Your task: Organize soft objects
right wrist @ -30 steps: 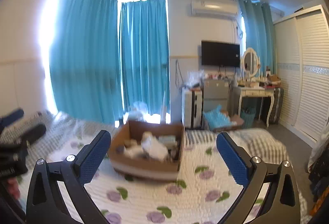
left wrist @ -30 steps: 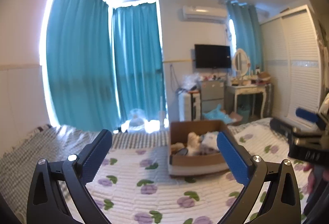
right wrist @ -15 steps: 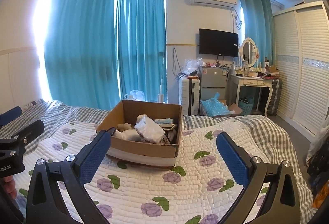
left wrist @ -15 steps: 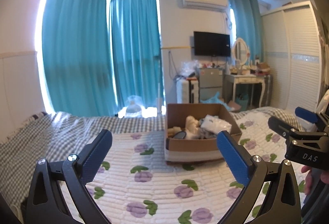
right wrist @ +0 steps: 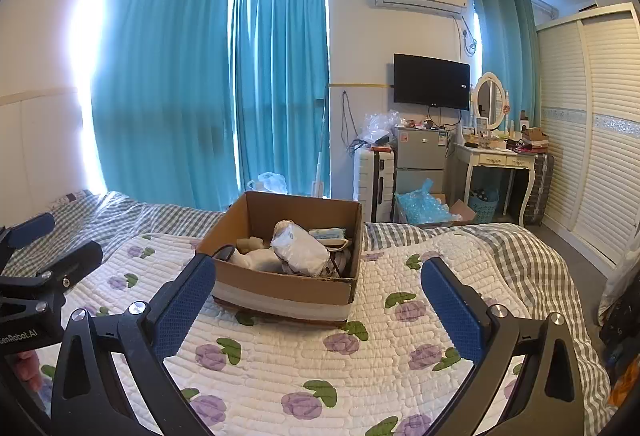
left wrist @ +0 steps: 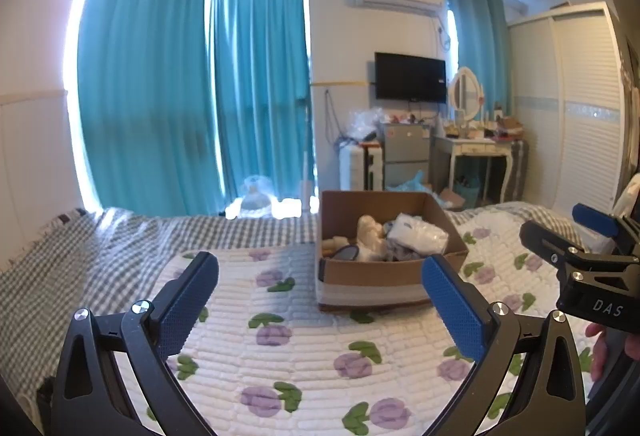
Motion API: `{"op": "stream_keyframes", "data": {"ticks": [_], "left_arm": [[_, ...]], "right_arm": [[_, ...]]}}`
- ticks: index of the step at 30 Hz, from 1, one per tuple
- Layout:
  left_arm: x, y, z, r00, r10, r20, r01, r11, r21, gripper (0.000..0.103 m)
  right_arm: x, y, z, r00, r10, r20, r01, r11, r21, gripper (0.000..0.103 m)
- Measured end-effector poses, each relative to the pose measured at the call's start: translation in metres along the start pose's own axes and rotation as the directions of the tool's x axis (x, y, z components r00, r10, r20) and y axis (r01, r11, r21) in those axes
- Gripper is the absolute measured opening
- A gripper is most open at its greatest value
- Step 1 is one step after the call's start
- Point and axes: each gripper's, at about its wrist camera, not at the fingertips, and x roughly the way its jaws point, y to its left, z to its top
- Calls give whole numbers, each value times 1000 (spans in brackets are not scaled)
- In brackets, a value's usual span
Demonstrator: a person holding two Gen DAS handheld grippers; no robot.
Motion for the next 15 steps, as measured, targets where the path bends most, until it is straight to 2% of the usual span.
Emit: {"op": "stream_keyframes", "data": {"ticks": [15], "left_arm": [[-3,2,2,1000,-19,-6,19,1000,-19,103]], "right_arm": [[2,6,-1,1000,1,-10,-1,1000,-13,103]]}}
